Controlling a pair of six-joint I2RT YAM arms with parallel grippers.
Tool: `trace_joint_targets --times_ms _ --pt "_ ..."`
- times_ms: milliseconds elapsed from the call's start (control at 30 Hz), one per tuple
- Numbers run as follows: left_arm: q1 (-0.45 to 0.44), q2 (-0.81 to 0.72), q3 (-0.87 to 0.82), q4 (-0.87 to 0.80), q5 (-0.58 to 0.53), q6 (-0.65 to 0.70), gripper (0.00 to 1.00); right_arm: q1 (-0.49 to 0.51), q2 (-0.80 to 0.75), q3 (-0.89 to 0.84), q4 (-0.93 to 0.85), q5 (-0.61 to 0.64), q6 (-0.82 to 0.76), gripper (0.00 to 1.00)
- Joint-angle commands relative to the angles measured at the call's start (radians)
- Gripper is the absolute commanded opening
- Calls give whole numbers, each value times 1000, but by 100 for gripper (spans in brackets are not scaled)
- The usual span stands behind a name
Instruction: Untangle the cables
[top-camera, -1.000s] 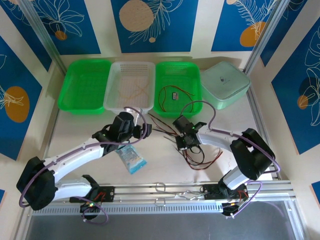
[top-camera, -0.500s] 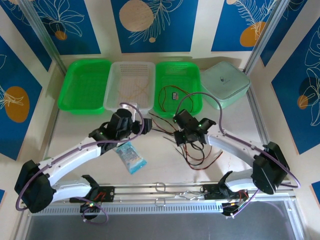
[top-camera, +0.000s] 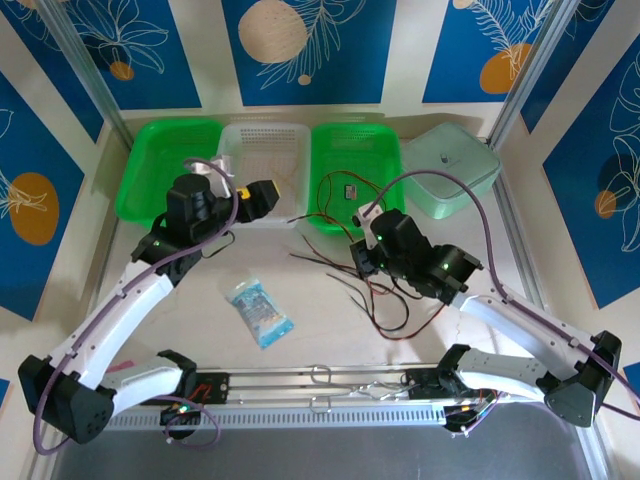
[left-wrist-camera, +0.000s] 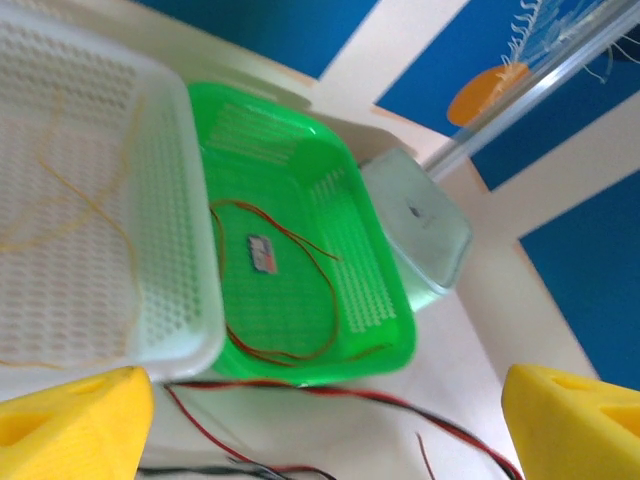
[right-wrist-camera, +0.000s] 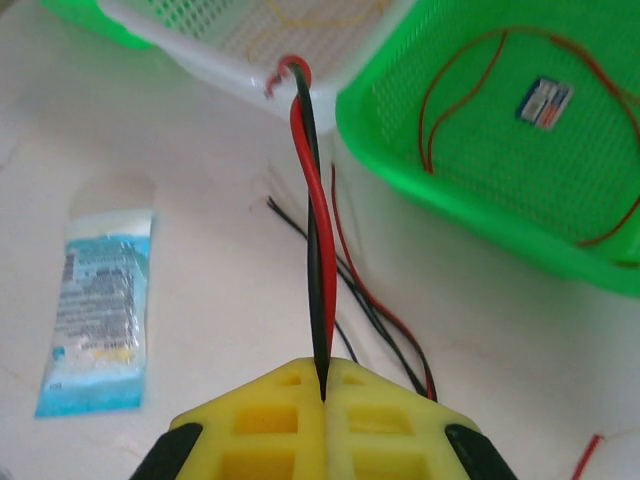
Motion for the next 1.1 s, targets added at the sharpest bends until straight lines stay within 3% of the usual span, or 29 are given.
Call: trace_joint_targets --times_ms 0,167,367,667,800,967,1067 --pt "8 10 -47 111 154 -187 89 5 5 69 55 45 -33 0" --pt "8 36 -128 334 250 -391 90 2 37 119 104 30 -24 0" --pt "9 101 -165 479 270 -472 91 1 40 120 178 -15 -28 0" --pt "29 334 -156 922 347 -705 90 -1 31 95 233 -62 7 0" --pt "49 427 -127 1069 344 -763 71 -7 31 93 231 -91 12 0" --pt "68 497 -52 1093 365 -749 39 -8 18 58 228 -114 26 0" --pt "70 520 -29 1083 362 -743 30 -13 9 39 228 -120 36 0"
